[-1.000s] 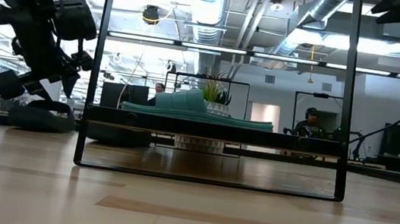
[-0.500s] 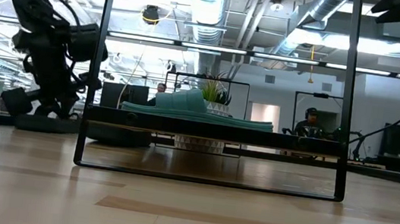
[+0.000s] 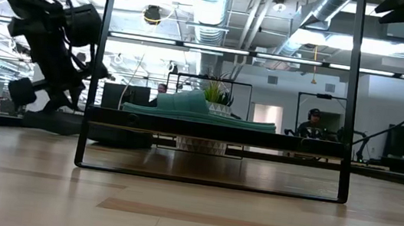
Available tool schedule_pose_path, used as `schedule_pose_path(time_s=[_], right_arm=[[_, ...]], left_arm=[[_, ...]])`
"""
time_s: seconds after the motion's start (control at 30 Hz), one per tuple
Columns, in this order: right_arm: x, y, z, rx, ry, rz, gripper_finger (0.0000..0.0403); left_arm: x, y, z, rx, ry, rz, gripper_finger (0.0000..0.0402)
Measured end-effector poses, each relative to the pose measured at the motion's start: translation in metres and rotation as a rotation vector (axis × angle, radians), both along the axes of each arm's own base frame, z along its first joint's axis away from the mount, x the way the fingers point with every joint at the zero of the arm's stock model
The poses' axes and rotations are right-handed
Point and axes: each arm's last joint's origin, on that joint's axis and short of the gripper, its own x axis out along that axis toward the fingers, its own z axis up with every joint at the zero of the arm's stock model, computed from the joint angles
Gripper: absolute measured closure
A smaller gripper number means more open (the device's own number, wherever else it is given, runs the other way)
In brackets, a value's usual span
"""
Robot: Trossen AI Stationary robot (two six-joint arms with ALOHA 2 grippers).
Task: Pick and place slides into the shelf
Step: Put the left black slide on the shelf
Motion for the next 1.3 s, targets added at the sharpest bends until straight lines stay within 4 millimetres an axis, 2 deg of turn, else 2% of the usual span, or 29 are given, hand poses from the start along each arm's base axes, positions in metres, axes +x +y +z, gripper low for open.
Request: schedule_pose_path(time_s=[0.5, 0.9, 1.3], right_arm=[[0.0, 0.0, 0.0, -0.013, 0.008, 0.004, 0.0237], [0.0, 0.0, 0.0, -0.018, 0.014, 0.006, 0.0237], [0.0, 0.0, 0.0, -0.018, 0.013, 0.006, 0.0237]], left_arm=[[-0.015, -0.019, 0.018, -0.012, -0.019, -0.074, 0.0401], [-0.025, -0.03, 0.039, 0.063, -0.09, -0.188, 0.0401], [-0.045, -0.043, 0.089, 0.124, -0.024, -0.341, 0.0401]])
